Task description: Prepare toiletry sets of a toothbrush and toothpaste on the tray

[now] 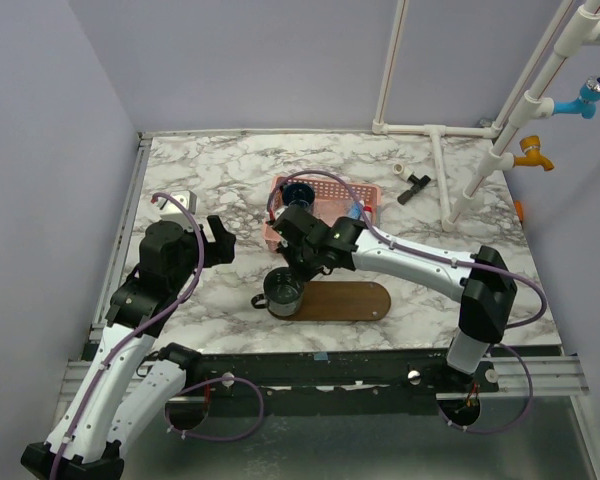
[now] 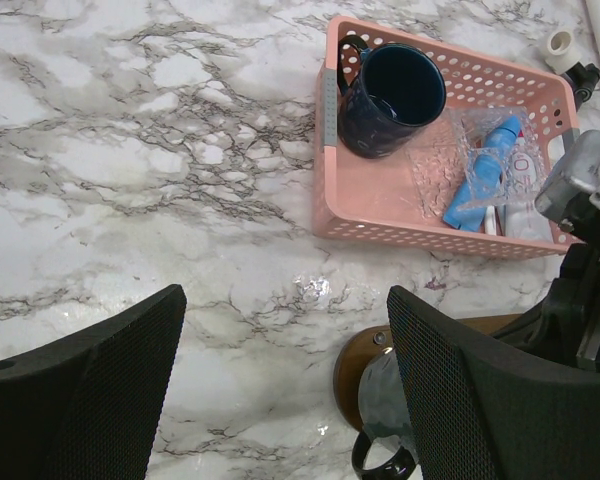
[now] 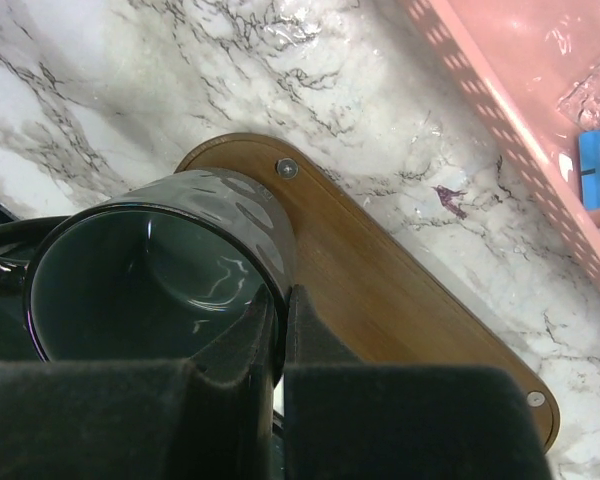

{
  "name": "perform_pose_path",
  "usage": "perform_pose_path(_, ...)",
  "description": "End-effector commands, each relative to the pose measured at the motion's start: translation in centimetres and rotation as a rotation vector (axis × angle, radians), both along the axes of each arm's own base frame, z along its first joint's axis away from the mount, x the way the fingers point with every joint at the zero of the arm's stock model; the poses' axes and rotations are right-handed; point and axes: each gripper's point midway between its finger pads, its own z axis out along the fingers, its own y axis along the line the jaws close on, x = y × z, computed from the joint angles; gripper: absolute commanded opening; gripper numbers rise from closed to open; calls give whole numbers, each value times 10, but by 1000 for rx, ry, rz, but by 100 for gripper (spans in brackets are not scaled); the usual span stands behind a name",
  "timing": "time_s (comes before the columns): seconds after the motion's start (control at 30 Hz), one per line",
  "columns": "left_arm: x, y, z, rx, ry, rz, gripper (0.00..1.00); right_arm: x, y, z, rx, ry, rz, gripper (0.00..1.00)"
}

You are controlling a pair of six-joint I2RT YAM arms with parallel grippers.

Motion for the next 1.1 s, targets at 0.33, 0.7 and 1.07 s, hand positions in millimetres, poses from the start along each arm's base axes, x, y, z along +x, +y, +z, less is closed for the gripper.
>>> perform_pose_path(0.33,-1,1,-4,3,5,4,82,3,14,-15,-3,-55,50,1)
perform_pose_path(0.7,-1,0,-3,5,5,3,82,2,14,-24,-20,-46,63,1)
perform_pose_path(1.07,-1,0,-3,4,5,2,82,5,15,-23,-21,-57,45,14)
